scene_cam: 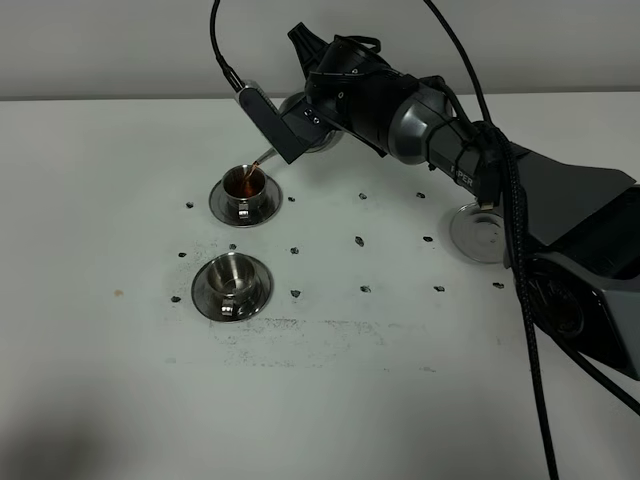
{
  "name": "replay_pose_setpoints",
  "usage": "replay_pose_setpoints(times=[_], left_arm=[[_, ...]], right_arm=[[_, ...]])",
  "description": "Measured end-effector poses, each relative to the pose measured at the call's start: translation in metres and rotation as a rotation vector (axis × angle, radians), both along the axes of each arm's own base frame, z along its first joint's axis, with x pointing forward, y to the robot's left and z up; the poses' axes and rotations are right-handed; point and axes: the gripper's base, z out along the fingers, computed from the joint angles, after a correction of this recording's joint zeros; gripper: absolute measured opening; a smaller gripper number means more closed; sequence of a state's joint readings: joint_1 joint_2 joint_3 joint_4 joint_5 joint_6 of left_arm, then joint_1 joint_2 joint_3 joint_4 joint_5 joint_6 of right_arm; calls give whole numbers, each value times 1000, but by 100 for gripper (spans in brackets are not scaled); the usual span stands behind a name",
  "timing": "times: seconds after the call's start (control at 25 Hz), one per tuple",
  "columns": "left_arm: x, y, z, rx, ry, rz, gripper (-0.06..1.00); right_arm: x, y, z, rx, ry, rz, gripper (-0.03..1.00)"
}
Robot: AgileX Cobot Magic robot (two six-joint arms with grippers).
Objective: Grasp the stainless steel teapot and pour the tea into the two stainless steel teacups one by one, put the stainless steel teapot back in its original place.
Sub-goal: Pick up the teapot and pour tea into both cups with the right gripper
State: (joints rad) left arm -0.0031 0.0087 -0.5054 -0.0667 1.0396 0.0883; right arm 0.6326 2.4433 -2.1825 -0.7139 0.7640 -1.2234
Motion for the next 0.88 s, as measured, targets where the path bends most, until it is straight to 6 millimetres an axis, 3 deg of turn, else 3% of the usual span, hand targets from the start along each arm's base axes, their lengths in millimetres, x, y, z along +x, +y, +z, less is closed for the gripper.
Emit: replay_pose_setpoints(times=[0.88], left_arm=[[0, 0, 0, 0, 0, 0, 58]], right_arm=[[0, 0, 0, -12, -6, 6, 20]])
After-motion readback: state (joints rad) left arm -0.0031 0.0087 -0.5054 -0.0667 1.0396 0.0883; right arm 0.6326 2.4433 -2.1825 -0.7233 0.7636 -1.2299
